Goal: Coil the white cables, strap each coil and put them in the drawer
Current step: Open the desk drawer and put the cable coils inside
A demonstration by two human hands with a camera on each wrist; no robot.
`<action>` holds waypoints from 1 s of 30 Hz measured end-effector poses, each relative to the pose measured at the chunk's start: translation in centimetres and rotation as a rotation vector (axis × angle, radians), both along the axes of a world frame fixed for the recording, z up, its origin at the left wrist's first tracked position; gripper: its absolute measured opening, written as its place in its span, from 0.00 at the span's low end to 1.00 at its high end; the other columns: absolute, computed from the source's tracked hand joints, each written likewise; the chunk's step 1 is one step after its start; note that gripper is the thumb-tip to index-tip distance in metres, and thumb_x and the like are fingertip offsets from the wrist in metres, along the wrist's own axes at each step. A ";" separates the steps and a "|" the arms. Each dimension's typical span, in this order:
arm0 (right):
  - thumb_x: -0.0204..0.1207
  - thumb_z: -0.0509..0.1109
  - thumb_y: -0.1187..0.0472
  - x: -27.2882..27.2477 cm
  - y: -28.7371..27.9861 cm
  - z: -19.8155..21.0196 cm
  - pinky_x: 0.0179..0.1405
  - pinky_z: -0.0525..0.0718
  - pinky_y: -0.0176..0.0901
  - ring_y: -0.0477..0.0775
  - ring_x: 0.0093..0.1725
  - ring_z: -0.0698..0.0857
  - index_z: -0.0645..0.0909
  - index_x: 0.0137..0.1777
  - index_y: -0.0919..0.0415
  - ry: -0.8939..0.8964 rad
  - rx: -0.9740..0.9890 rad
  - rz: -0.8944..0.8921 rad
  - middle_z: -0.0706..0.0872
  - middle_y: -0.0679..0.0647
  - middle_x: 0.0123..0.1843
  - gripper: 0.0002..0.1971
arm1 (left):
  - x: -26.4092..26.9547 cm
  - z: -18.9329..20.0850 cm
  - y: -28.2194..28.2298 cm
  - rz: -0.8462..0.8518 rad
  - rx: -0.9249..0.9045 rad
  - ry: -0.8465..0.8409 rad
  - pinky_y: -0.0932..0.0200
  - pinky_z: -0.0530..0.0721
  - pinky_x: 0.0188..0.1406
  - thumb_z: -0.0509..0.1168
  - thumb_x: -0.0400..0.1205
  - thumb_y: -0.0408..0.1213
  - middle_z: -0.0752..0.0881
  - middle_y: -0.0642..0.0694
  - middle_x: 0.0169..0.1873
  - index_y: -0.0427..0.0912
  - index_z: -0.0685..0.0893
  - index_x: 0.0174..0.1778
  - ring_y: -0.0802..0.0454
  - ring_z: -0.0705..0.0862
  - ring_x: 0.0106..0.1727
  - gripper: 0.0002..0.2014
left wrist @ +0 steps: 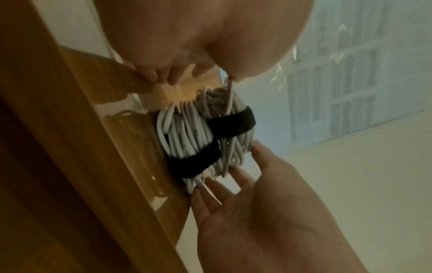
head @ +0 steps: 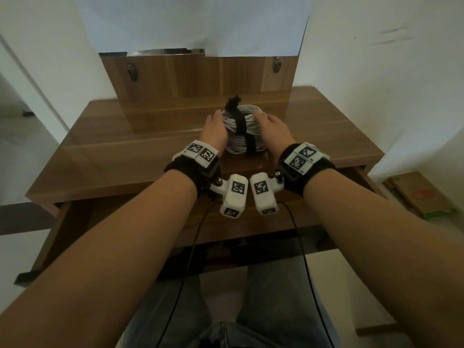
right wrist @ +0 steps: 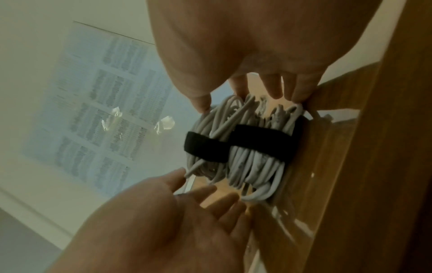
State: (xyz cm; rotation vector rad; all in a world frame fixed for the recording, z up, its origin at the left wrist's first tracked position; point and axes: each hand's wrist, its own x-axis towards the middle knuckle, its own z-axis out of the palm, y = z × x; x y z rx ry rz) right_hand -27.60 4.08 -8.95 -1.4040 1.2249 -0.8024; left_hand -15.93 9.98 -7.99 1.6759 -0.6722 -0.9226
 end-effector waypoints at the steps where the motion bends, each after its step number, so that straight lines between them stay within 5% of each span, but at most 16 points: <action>1: 0.85 0.63 0.44 0.1 -0.2 0.0 0.61 0.78 0.45 0.55 0.69 0.81 0.75 0.79 0.58 0.000 0.004 0.005 0.82 0.55 0.73 0.27 | -0.1 -0.3 -0.2 0.032 -0.046 0.074 0.44 0.75 0.76 0.49 0.92 0.46 0.77 0.34 0.76 0.35 0.70 0.82 0.36 0.76 0.76 0.25; 3: 0.85 0.64 0.47 -0.3 -0.3 0.1 0.61 0.78 0.46 0.54 0.68 0.82 0.77 0.77 0.58 -0.022 0.034 0.003 0.83 0.55 0.72 0.24 | -0.8 -0.5 -0.1 0.118 -0.074 0.281 0.43 0.79 0.73 0.54 0.90 0.52 0.83 0.37 0.70 0.36 0.75 0.78 0.40 0.82 0.70 0.27; 6: 0.82 0.69 0.49 -1.9 0.2 0.1 0.68 0.80 0.51 0.53 0.64 0.84 0.78 0.74 0.58 -0.064 0.097 -0.011 0.85 0.54 0.68 0.23 | -1.6 -0.8 0.5 0.085 -0.080 0.360 0.44 0.79 0.73 0.57 0.89 0.53 0.85 0.40 0.67 0.38 0.77 0.76 0.42 0.84 0.66 0.27; 8: 0.82 0.70 0.50 -3.4 1.2 0.2 0.63 0.83 0.51 0.51 0.59 0.85 0.78 0.72 0.57 -0.069 0.126 -0.018 0.87 0.53 0.62 0.22 | -2.2 -1.2 1.2 0.037 -0.076 0.403 0.42 0.79 0.73 0.59 0.87 0.55 0.86 0.39 0.65 0.39 0.79 0.75 0.42 0.85 0.64 0.27; 12: 0.84 0.68 0.53 -7.5 3.8 0.8 0.55 0.85 0.48 0.49 0.53 0.85 0.77 0.73 0.57 -0.061 0.174 -0.072 0.85 0.50 0.53 0.19 | -4.6 -2.2 2.5 -0.150 -0.096 0.350 0.41 0.79 0.72 0.58 0.84 0.56 0.87 0.42 0.64 0.47 0.84 0.66 0.44 0.85 0.65 0.22; 15: 0.86 0.66 0.55 -10.3 5.5 1.0 0.41 0.80 0.42 0.47 0.49 0.83 0.76 0.70 0.57 -0.074 0.185 -0.114 0.84 0.49 0.52 0.16 | -6.8 -3.0 3.4 -0.221 -0.114 0.357 0.39 0.78 0.73 0.62 0.80 0.57 0.88 0.45 0.64 0.50 0.85 0.68 0.44 0.85 0.67 0.24; 18: 0.84 0.66 0.56 -12.7 6.4 0.2 0.45 0.82 0.45 0.50 0.53 0.83 0.76 0.71 0.59 -0.085 0.200 -0.166 0.84 0.52 0.56 0.17 | -8.6 -3.6 4.0 -0.313 -0.107 0.356 0.38 0.76 0.75 0.63 0.77 0.58 0.85 0.46 0.70 0.49 0.80 0.76 0.45 0.83 0.71 0.31; 21: 0.73 0.68 0.50 -14.2 7.6 -0.9 0.65 0.83 0.62 0.60 0.62 0.85 0.76 0.72 0.55 -0.080 0.263 -0.227 0.85 0.57 0.65 0.27 | -9.8 -3.4 4.4 -0.390 -0.053 0.340 0.45 0.82 0.67 0.65 0.83 0.51 0.86 0.47 0.67 0.46 0.77 0.77 0.49 0.84 0.66 0.27; 23: 0.65 0.67 0.47 -15.3 7.7 -2.2 0.67 0.82 0.66 0.63 0.63 0.85 0.78 0.71 0.51 -0.069 0.290 -0.236 0.86 0.57 0.66 0.31 | -10.0 -3.7 4.4 -0.425 0.000 0.364 0.54 0.84 0.51 0.64 0.87 0.40 0.86 0.47 0.61 0.47 0.78 0.74 0.51 0.85 0.60 0.18; 25: 0.65 0.65 0.47 -15.8 7.7 -2.9 0.62 0.85 0.67 0.63 0.62 0.86 0.78 0.70 0.50 -0.062 0.316 -0.217 0.86 0.57 0.65 0.30 | -9.8 -4.2 4.6 -0.451 0.057 0.380 0.54 0.83 0.46 0.64 0.87 0.33 0.85 0.45 0.61 0.48 0.77 0.72 0.48 0.84 0.60 0.17; 30: 0.80 0.65 0.51 -15.4 7.8 -2.0 0.62 0.85 0.69 0.63 0.61 0.84 0.73 0.69 0.51 0.017 0.339 -0.146 0.83 0.57 0.62 0.18 | -9.2 -4.5 4.0 -0.506 0.120 0.366 0.40 0.84 0.64 0.66 0.80 0.24 0.82 0.40 0.69 0.51 0.78 0.67 0.38 0.82 0.67 0.23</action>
